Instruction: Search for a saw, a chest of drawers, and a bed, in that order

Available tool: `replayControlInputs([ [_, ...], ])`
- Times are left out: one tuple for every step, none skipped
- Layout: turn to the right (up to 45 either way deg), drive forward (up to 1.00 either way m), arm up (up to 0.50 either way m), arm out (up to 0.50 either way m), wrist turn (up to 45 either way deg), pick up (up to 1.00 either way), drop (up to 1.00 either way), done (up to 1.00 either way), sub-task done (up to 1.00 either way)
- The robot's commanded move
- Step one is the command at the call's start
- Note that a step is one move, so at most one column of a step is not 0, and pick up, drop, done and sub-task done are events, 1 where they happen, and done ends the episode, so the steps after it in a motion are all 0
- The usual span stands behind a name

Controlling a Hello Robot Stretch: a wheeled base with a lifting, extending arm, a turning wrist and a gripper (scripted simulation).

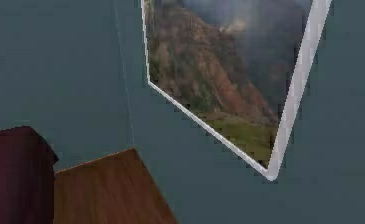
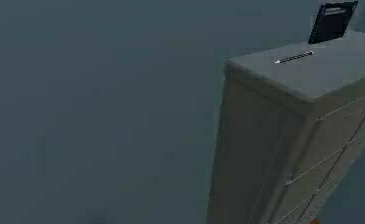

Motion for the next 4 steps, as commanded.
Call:
replayControlInputs([
  [-45.0,0.00,0.00,0.00,0.0,0.00,0.00,0.00,0.00],
  [-45.0,0.00,0.00,0.00,0.0,0.00,0.00,0.00,0.00],
  [-45.0,0.00,0.00,0.00,0.0,0.00,0.00,0.00,0.00],
  [-18.0,0.00,0.00,0.00,0.0,0.00,0.00,0.00,0.00],
])
